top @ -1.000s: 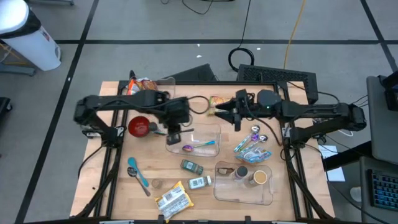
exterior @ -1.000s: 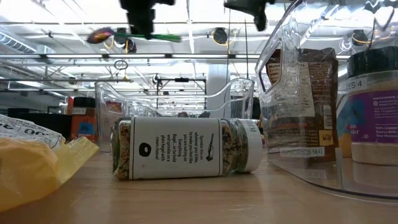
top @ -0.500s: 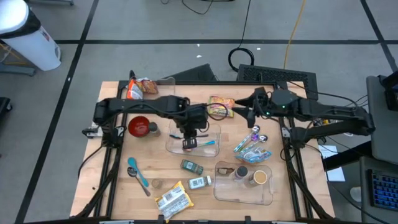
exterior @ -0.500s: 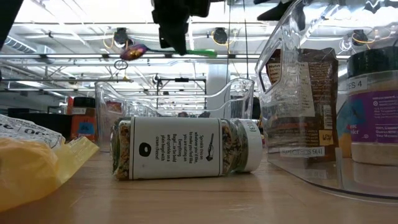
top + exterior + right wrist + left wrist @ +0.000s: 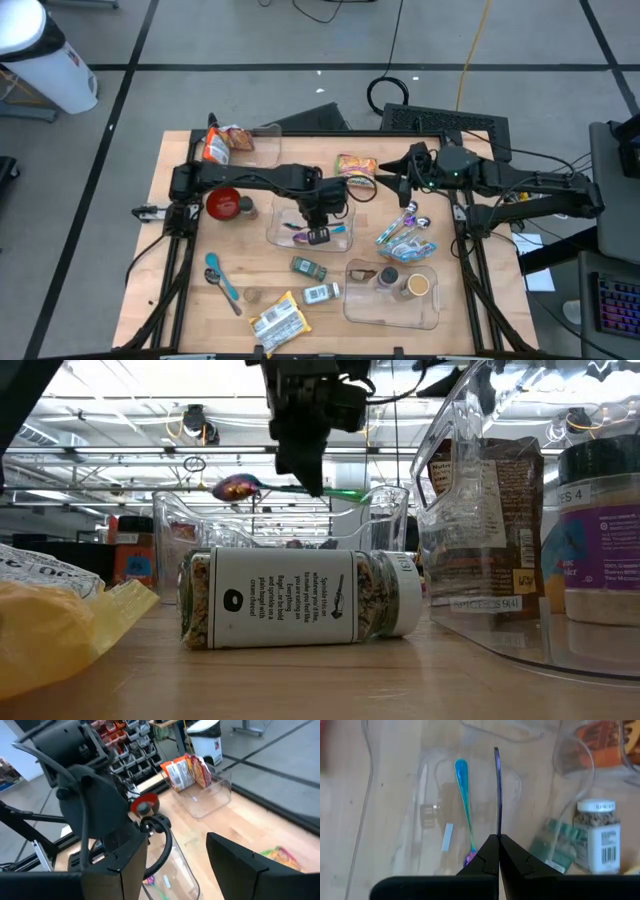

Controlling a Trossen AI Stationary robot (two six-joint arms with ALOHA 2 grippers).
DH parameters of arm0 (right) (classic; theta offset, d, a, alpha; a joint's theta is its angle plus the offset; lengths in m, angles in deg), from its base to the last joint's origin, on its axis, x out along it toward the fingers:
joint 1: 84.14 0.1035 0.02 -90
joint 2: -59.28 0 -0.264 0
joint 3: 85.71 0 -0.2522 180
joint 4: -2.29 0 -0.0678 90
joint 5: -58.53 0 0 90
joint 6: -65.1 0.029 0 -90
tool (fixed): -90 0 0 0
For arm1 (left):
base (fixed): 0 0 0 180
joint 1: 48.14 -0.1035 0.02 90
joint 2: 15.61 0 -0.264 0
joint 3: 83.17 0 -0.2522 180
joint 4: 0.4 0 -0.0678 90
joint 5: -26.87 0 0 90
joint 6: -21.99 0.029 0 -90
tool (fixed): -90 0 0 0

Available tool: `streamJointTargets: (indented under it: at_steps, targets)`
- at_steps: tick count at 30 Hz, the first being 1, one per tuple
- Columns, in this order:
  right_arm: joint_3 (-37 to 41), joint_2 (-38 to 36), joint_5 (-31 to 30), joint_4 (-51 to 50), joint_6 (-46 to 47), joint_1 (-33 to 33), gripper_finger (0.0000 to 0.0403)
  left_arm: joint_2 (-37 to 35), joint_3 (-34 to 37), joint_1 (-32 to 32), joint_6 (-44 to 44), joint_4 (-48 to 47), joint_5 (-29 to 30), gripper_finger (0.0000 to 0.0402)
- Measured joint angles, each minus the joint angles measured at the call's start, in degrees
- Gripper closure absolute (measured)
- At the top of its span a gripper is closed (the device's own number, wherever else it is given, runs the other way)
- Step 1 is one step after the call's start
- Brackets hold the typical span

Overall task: Pick & Place Food Item
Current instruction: Put the left blue spoon into the middle transparent bin

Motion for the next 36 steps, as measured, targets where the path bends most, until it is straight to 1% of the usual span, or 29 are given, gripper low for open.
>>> streamJointTargets:
  at_steps: [5,7,13,16,26,36]
  targets:
    - [4.0,-0.5,0.2,1.6,4.0,0.0,0.0206,1.6,0.4,0.0,-0.4,4.1,0.0,0.0401]
    - [5.9,-0.7,0.3,3.4,5.5,0.0,0.0206,1.7,1.0,0.0,-0.1,4.3,0.4,0.0401]
    - [11.1,-2.1,0.3,11.7,7.3,0.5,0.0206,1.7,6.6,-0.1,-0.4,5.8,0.4,0.0401]
    - [13.0,-3.0,0.2,13.6,8.1,0.4,0.0206,1.8,9.2,-0.1,-0.9,7.1,0.0,0.0401]
    - [13.8,-3.6,0.1,13.5,8.4,0.4,0.0206,1.8,13.5,-0.1,-3.5,14.3,-0.1,0.0401]
    - [13.8,-3.5,0.0,13.5,8.9,0.4,0.0206,1.7,16.5,-0.5,-3.0,16.7,0.1,0.0401]
